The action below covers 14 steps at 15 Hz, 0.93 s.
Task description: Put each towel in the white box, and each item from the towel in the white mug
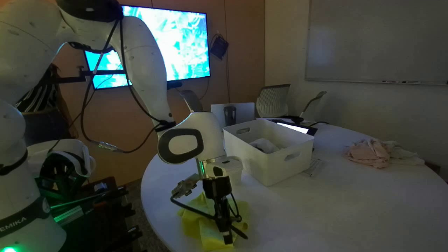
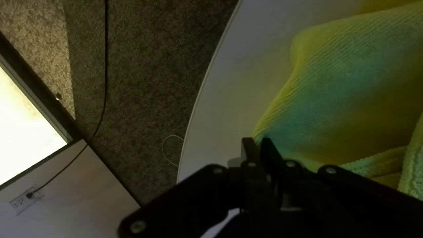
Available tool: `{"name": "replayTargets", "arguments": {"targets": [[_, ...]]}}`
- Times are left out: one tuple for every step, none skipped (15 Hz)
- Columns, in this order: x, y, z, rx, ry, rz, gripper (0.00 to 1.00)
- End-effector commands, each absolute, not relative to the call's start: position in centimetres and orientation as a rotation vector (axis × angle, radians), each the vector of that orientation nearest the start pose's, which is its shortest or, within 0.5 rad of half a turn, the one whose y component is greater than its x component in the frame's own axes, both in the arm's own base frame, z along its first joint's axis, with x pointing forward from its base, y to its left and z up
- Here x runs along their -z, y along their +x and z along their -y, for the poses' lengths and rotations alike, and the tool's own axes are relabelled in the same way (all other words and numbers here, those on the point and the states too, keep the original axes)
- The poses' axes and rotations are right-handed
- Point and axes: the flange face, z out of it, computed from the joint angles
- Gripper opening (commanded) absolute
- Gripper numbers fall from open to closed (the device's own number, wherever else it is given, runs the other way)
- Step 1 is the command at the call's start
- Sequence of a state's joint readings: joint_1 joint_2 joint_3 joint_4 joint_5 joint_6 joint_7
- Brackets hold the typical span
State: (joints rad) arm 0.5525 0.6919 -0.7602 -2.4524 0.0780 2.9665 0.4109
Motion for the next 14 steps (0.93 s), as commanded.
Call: {"name": "replayTargets", "arguments": {"targets": [[-10.7,45.0,15.9,0.068,-3.363,-1.111,0.33],[-10.6,45.0,15.8,0.062,-3.353,-1.109,0.36],[-10.8,44.9,15.4,0.069,-3.348,-1.073,0.42],[-10.7,44.9,15.1,0.074,-3.343,-1.057,0.48],[-11.0,44.6,14.3,0.082,-3.34,-1.026,0.57],[-11.2,44.6,13.8,0.088,-3.337,-1.005,0.64],[-11.7,44.3,12.9,0.1,-3.336,-0.961,0.72],[-12.0,44.3,12.3,0.112,-3.339,-0.935,0.79],[-12.6,44.1,11.5,0.133,-3.339,-0.902,0.88],[-13.1,44.0,10.8,0.148,-3.334,-0.872,0.94],[-13.4,44.0,9.9,0.168,-3.332,-0.84,0.99],[-13.8,44.0,9.2,0.182,-3.322,-0.813,1.0],[-14.2,44.0,8.4,0.196,-3.302,-0.765,1.0],[-14.5,44.0,7.8,0.21,-3.29,-0.728,1.0]]}}
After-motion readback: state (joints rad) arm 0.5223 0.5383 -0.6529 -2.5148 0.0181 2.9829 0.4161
